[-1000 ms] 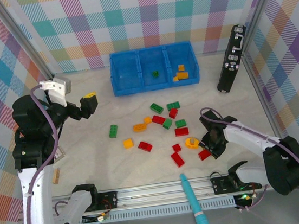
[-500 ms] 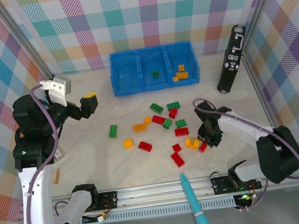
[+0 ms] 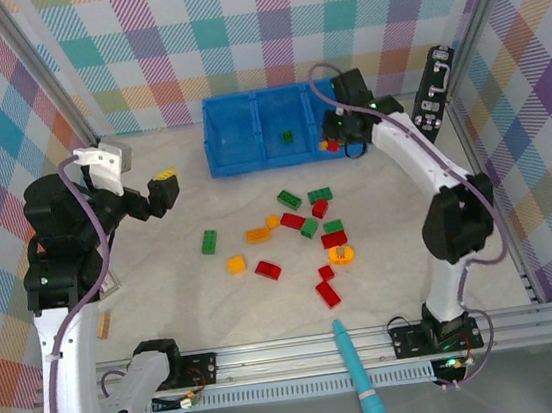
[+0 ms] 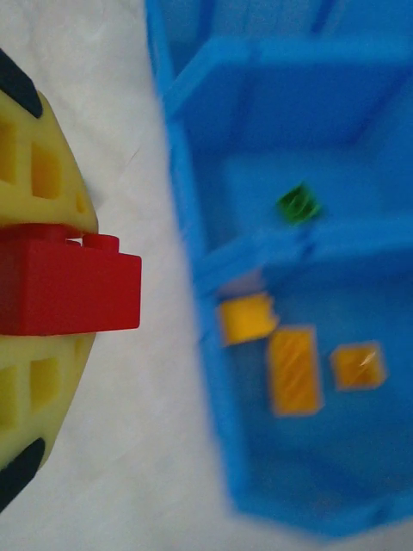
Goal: Sort the legos into containers by color
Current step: Place the lego in the container.
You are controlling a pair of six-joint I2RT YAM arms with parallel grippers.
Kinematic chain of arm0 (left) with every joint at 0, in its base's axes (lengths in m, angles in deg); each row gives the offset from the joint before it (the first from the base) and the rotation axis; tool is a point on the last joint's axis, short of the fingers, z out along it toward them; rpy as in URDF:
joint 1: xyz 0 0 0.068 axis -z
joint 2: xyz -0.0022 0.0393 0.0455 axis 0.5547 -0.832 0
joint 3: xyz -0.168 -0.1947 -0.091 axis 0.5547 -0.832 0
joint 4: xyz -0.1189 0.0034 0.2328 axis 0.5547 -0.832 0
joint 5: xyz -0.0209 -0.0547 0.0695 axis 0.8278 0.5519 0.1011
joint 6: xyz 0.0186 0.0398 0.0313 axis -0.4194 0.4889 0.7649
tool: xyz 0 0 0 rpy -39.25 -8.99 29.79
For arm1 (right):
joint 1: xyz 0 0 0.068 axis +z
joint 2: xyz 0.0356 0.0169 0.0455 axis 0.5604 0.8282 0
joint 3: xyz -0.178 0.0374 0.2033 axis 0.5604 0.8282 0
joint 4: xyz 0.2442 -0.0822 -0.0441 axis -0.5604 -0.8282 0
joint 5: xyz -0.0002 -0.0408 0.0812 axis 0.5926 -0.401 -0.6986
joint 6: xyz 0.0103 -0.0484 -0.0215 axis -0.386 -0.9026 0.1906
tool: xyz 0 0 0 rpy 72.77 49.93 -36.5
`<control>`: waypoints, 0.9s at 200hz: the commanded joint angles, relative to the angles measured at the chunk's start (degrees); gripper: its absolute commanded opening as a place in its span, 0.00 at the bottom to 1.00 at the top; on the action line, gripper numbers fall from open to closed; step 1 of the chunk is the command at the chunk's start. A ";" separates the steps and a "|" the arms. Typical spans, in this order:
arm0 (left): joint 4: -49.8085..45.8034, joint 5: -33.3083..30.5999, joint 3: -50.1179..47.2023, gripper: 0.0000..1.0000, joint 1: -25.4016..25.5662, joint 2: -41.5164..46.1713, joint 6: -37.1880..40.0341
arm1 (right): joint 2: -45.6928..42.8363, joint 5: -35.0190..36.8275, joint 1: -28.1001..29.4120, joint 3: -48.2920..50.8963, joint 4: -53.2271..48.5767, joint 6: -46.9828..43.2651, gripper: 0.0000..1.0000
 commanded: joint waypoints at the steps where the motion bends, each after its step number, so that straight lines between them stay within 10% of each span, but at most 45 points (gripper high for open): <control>1: 0.76 -1.02 -0.35 1.00 -0.75 0.34 1.30 | 7.23 -7.02 1.29 -7.10 9.69 -10.71 0.25; 180: 0.74 -2.30 0.19 1.00 -0.75 1.70 2.54 | 39.77 -22.41 6.84 -34.60 43.74 -25.99 0.26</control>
